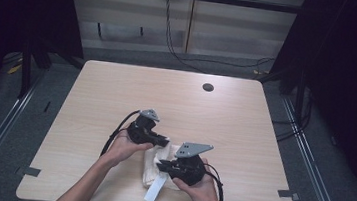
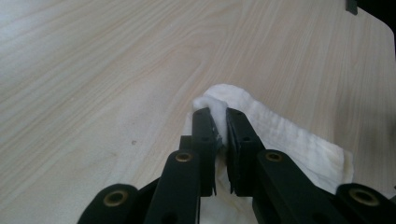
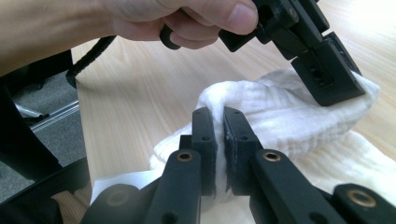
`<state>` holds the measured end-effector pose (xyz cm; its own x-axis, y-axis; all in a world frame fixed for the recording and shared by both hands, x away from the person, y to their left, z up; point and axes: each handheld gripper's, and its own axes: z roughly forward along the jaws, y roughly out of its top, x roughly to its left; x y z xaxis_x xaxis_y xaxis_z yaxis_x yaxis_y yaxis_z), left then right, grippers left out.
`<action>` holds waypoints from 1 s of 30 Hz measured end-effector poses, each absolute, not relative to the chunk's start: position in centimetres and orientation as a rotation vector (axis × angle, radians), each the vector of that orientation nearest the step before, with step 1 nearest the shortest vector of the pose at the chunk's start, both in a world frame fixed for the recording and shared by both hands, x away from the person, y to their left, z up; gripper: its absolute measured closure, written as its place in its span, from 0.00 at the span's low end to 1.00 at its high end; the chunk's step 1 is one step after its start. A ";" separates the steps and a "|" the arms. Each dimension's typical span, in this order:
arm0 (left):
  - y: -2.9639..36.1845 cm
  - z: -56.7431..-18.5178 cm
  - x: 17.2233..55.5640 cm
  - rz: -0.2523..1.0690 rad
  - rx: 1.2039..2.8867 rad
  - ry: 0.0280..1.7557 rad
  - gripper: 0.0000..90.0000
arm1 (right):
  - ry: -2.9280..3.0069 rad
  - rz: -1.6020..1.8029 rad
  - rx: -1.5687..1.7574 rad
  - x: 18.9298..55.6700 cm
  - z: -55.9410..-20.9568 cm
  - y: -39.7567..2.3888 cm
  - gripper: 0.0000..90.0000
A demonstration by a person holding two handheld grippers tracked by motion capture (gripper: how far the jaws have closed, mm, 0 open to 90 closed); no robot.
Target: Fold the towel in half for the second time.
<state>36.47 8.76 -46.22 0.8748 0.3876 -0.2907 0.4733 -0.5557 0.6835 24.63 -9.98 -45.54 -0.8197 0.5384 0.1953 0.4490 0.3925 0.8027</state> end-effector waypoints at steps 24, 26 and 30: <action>6.4 -48.3 36.7 -0.136 2.214 0.655 0.82 | 2.614 1.223 0.955 23.6 -48.1 -12.6 0.71; 6.5 -48.1 36.6 -0.135 2.198 0.632 0.80 | 2.594 1.222 0.986 23.6 -48.1 -13.4 0.65; 6.4 -47.8 36.7 -0.121 2.179 0.638 0.78 | 2.577 1.252 1.007 23.6 -47.7 -14.1 0.58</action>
